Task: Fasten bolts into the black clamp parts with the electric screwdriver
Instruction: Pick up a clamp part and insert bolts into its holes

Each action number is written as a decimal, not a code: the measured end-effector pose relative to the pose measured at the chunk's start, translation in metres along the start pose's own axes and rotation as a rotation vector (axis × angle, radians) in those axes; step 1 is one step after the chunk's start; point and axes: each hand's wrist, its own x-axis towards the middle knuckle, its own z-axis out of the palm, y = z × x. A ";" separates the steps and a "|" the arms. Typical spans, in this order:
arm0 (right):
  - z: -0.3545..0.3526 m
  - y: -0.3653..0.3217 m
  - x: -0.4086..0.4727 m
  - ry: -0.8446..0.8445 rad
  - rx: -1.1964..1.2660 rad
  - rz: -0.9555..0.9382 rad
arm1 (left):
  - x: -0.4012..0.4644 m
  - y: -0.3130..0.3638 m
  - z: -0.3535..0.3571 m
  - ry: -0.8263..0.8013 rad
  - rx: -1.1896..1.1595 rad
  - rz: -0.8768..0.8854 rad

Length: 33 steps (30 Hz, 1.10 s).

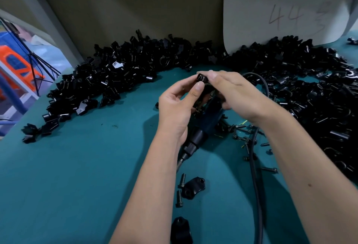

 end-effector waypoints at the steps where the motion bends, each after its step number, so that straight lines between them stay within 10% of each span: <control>1: -0.003 0.001 0.000 0.001 0.035 0.081 | -0.001 0.000 0.001 -0.001 -0.004 0.003; 5: -0.009 0.002 0.001 -0.048 0.133 0.045 | -0.003 0.004 0.004 -0.058 -0.052 -0.026; 12: -0.012 0.005 0.004 0.355 0.240 -0.166 | -0.004 0.005 0.006 -0.027 -0.018 -0.048; 20: -0.024 0.006 0.002 0.046 0.287 -0.084 | -0.003 0.006 0.010 -0.010 -0.127 -0.049; 33: -0.025 0.003 -0.005 -0.004 0.149 -0.027 | -0.003 0.012 0.004 -0.045 -0.094 -0.114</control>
